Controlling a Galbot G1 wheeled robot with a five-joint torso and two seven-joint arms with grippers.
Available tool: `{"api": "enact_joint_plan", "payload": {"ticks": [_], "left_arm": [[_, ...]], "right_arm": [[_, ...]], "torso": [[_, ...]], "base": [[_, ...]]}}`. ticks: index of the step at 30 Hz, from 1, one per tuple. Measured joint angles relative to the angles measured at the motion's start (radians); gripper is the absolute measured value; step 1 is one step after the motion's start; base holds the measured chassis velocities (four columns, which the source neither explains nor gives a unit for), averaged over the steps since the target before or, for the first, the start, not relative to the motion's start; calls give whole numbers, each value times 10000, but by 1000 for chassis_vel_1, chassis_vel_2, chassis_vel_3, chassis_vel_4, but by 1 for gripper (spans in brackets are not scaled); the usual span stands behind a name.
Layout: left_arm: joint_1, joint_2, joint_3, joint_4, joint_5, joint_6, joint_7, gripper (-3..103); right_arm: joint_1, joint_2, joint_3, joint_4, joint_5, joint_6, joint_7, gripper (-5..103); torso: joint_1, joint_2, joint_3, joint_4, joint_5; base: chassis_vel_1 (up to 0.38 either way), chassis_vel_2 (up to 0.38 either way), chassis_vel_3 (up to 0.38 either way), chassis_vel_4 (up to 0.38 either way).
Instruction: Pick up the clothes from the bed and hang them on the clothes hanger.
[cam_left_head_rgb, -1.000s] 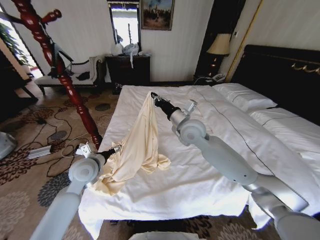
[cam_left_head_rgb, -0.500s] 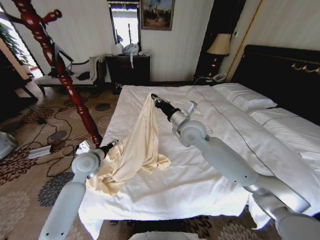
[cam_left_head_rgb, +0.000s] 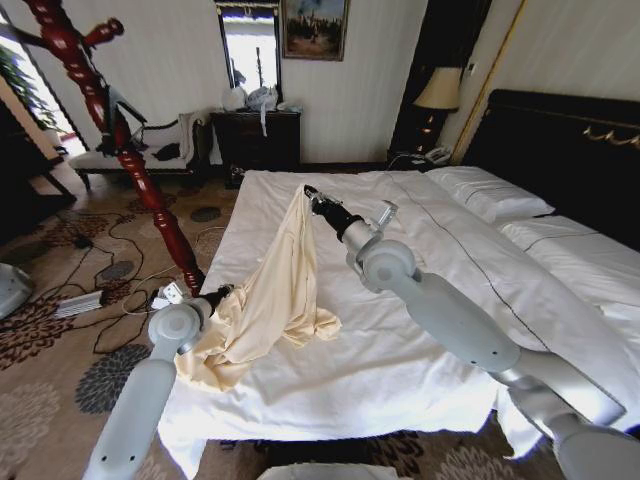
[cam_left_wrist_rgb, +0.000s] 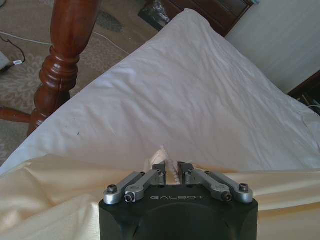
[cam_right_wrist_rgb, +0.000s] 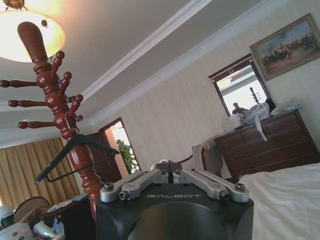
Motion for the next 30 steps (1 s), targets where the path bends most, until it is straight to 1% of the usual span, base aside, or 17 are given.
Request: {"api": "enact_joint_plan", "payload": {"ticks": [2,5,12,13,15,17,18,19,20,22,23,24,25,26,28,29,30], "left_arm": [[17,24,-20,-48,-10,-6,13,15],[84,235,-125,-273,-96,-115,109,2],[86,617,-384,-580,-377,-263,214,0],[27,767,-456,-677,-407,-335,290,0],[-372,1381,-630,-918,-491,-607,538,0],[-928,2269,-703,-988,-793,-667,635,0],[-928,2269,-703,-988,-793,-667,635,0],[-1225,2655,-696,-962,-941,-668,684,0],[-2337,3778,-488,-689,-1346,-721,873,0],[-3739,4773,67,-86,-1778,-747,1166,0],[-3739,4773,67,-86,-1778,-747,1166,0],[-4652,5147,510,286,-1981,-746,1329,0],[-5140,5292,772,478,-2070,-746,1398,0],[-6758,5565,1771,1160,-2240,-757,1577,0],[-8022,5595,2640,1700,-2314,-783,1641,0],[-8022,5595,2640,1700,-2314,-783,1641,0],[-8849,5544,3136,2004,-2341,-788,1661,0]], "right_arm": [[-20,0,17,-36,-11,1,0,0],[-103,5,110,-160,-41,2,-1,0],[-231,-10,288,-291,-74,2,29,0],[-243,-43,317,-326,-106,4,70,0],[-235,-171,429,-430,-158,8,311,0],[-112,-288,574,-555,-138,-7,532,0],[-112,-288,574,-555,-138,-7,532,0],[-31,-341,613,-610,-123,-14,588,0],[267,-441,667,-780,-41,-25,679,0],[771,-495,668,-1008,179,-61,754,0],[771,-495,668,-1008,179,-61,754,0],[1083,-497,650,-1132,303,-102,829,0],[1286,-490,619,-1226,374,-139,898,0],[1865,-440,536,-1515,507,-298,1159,0],[2346,-375,518,-1740,593,-393,1342,0],[2346,-375,518,-1740,593,-393,1342,0],[2679,-333,534,-1900,660,-451,1427,0]], "torso": [[0,0,0,0,0],[0,0,0,0,1],[0,0,0,1,-1],[0,0,0,2,-3],[-1,0,0,1,-4],[-1,0,0,1,-4],[-1,0,0,1,-4],[0,0,1,1,-6],[0,0,-1,-1,4],[1,-1,0,-1,2],[1,-1,0,-1,2],[1,0,0,2,-2],[0,0,-1,1,0],[0,-1,0,5,4],[0,0,0,2,-5],[0,0,0,2,-5],[3,-1,1,-3,-6]], "base": [[0,0,0,0],[0,0,0,0],[0,0,0,0],[0,0,0,0],[0,0,0,0],[0,0,0,0],[0,0,0,0],[0,0,0,0],[0,0,0,0],[0,0,0,0],[0,0,0,0],[0,0,0,0],[0,0,0,0],[0,0,0,0],[0,0,0,0],[0,0,0,0],[0,0,0,0]]}}
